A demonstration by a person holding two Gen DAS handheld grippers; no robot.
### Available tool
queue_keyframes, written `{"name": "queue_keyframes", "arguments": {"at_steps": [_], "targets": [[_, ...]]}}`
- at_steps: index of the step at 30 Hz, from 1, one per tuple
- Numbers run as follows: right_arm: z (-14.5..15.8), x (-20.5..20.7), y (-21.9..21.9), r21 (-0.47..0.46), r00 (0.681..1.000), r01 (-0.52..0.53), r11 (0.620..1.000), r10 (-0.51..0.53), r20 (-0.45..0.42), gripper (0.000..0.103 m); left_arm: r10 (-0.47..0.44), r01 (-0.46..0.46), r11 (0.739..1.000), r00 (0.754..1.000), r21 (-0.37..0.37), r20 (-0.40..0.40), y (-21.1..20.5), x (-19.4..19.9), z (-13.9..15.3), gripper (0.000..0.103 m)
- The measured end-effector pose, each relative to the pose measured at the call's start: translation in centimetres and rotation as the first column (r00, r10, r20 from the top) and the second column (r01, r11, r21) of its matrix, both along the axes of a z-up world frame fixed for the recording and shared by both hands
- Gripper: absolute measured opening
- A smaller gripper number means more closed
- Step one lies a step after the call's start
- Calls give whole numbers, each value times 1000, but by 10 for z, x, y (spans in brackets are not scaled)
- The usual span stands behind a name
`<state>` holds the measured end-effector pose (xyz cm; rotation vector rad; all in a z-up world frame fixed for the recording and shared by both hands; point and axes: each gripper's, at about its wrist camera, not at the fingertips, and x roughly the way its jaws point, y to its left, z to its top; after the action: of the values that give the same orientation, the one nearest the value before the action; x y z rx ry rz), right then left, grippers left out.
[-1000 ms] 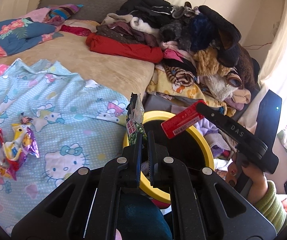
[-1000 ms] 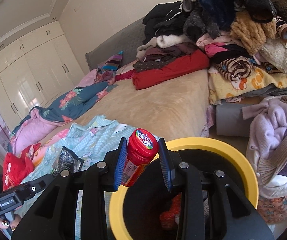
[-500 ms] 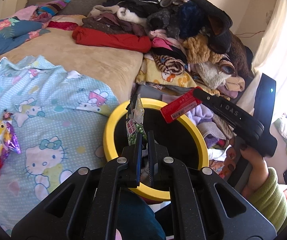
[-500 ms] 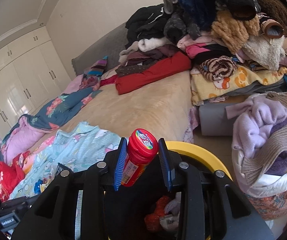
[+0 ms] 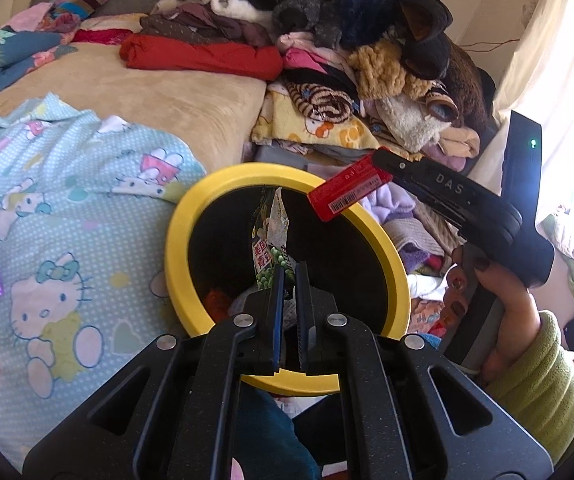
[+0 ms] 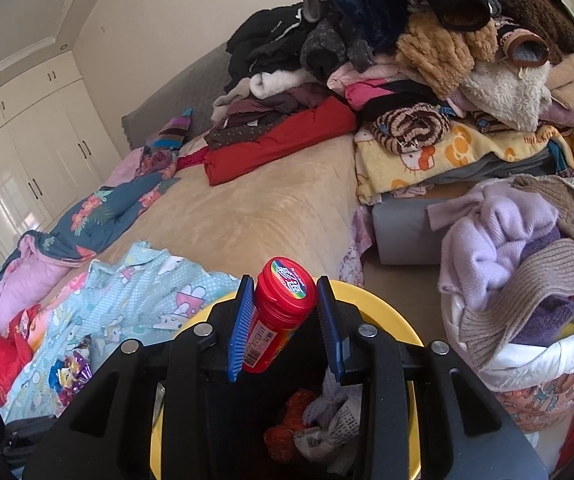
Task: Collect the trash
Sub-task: 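Carry the dark wrapper in the left tool and red tube in the right tool over the yellow bin, then open the right tool over the bin while the left tool releases the dark wrapper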
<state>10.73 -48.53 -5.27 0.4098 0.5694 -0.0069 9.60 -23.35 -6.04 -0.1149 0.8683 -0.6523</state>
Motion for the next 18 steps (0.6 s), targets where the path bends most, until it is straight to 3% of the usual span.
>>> {"name": "queue_keyframes", "arguments": {"at_steps": [16, 17, 18], "targets": [[-21, 9, -8, 15, 996, 7, 1000, -5, -85, 32, -45, 46, 999, 997, 18, -65, -24, 14, -30, 3], [-22, 10, -9, 26, 996, 9, 1000, -7, -88, 35, -49, 50, 999, 997, 17, -61, -24, 14, -31, 8], [-22, 10, -9, 25, 996, 11, 1000, -9, -91, 38, -46, 47, 999, 997, 18, -58, -23, 15, -31, 19]]}}
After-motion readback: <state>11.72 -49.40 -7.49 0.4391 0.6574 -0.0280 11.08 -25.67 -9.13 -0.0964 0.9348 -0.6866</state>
